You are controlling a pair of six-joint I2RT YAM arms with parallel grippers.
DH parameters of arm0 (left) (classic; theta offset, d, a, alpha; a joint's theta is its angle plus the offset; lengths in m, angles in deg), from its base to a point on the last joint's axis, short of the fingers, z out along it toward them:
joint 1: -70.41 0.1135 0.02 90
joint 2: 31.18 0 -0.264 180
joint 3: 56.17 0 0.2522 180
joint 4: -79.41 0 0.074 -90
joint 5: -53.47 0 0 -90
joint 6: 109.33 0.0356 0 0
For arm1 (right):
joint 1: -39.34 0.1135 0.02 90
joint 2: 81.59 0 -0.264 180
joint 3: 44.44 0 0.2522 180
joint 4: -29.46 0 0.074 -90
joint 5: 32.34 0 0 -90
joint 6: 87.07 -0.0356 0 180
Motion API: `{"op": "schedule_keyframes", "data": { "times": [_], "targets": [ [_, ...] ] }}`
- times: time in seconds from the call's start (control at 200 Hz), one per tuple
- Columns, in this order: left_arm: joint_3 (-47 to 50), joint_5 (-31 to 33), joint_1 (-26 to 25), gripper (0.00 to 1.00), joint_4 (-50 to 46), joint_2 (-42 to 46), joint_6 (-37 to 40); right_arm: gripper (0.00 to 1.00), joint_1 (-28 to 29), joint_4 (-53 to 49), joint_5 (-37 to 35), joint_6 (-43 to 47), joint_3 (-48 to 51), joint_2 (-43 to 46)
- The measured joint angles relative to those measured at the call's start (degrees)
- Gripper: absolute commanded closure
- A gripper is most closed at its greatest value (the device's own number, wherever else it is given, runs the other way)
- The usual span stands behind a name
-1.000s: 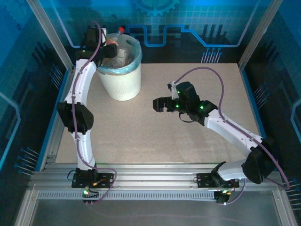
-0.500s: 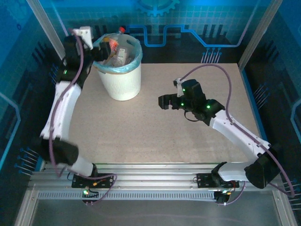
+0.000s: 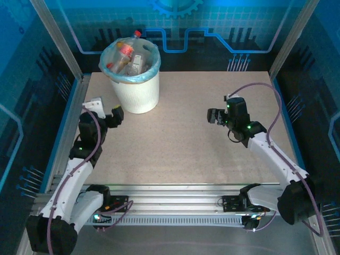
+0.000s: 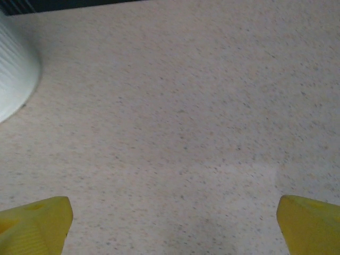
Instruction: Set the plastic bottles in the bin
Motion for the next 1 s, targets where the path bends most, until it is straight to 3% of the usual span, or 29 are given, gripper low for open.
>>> {"op": "schedule_keyframes", "data": {
  "times": [0.28,0.65,0.81,0.995],
  "targets": [
    [9.25,7.13,-1.38,0.10,8.87,0.22,-3.28,0.00,-1.49,6.80,-3.69,1.57,5.51,-1.05],
    [16.72,14.71,-1.42,0.01,29.94,-21.81,-0.79,0.00,-6.58,31.12,-6.95,13.70,18.12,-9.51],
    [17.11,15.02,-1.25,0.01,41.75,-29.86,3.69,0.00,-9.51,40.50,-2.51,18.18,21.73,-13.77],
    [17.66,7.80,1.97,0.01,52.83,-38.75,6.08,0.00,-12.74,52.33,7.13,20.96,25.40,-16.79]
  ]
}}
